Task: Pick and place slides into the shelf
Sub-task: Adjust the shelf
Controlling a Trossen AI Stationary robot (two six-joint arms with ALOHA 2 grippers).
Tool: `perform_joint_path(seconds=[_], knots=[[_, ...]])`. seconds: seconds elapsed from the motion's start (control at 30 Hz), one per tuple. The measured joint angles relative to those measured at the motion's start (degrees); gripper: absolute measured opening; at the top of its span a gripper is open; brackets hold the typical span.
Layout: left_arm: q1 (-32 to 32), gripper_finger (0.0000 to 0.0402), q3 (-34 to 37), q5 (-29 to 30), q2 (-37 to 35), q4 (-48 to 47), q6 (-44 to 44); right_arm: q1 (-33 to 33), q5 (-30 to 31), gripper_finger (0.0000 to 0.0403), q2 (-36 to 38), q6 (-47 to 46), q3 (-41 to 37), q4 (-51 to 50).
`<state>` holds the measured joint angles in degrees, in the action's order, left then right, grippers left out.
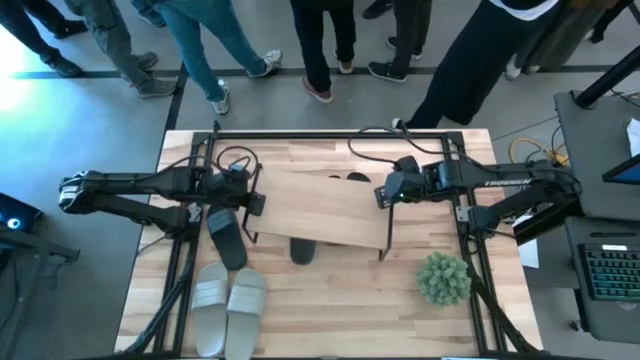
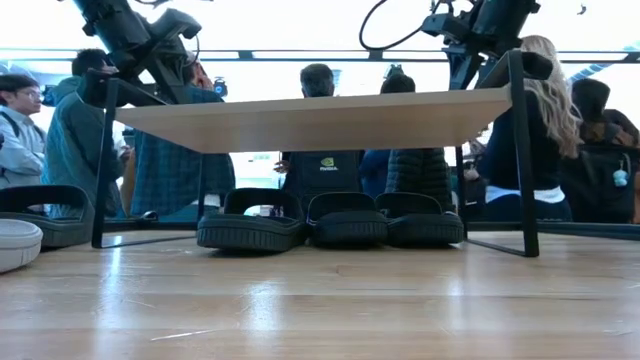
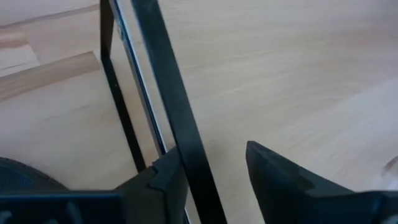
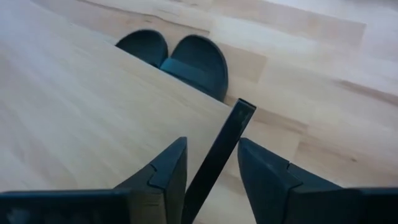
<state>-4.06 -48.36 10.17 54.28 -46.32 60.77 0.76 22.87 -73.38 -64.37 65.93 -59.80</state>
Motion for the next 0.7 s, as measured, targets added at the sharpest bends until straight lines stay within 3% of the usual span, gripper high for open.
perform_joint_path(seconds=[0.7], knots=[[2.1, 0.0148, -0.3, 1.4, -5.0, -1.8, 3.4, 3.9, -1.9, 0.0136, -2.6, 6.6, 0.3, 5.8]])
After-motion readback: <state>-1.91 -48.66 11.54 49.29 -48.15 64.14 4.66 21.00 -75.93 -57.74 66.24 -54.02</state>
